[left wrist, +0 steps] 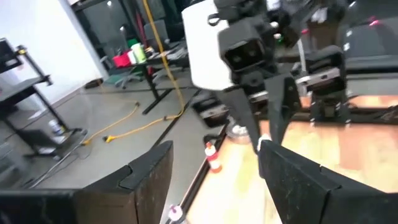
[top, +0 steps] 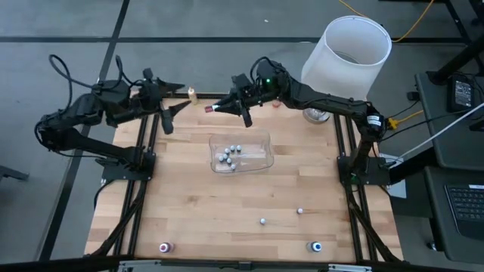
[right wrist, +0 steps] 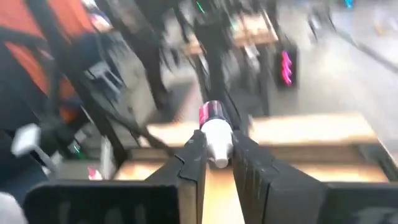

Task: Pick & Place food coloring
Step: Put the pink food coloring bottle into the transparent bin

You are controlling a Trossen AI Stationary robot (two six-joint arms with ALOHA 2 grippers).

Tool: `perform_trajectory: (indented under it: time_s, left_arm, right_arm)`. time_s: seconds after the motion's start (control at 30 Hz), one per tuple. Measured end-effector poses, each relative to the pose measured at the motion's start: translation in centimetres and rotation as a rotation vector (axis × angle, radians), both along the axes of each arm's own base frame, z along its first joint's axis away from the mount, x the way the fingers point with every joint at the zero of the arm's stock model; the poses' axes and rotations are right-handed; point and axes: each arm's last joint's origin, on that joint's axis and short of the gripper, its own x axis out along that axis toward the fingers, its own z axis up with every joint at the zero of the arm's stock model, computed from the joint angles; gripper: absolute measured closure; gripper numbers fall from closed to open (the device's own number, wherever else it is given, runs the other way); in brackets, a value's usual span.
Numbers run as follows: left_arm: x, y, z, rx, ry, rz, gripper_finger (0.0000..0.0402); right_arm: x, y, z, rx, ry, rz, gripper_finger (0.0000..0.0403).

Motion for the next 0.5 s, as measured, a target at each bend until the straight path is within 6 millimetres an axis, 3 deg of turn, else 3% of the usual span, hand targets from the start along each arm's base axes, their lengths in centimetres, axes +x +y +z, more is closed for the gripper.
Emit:
perform_trajectory:
  time_s: [0.33,0.5]
  left_arm:
    - [-1.0,0.1,0.5,0.011,0.027,0.056,0.0168]
    - [-1.0,0.1,0.5,0.019,0.032,0.058,0.0168]
  right_arm:
    - [-2.9,1.5,-5.2,0.055,0.675,-0.166,0.0337]
    - [-3.1,3.0,-6.5,-0.011,0.822,-0.199,0.0337]
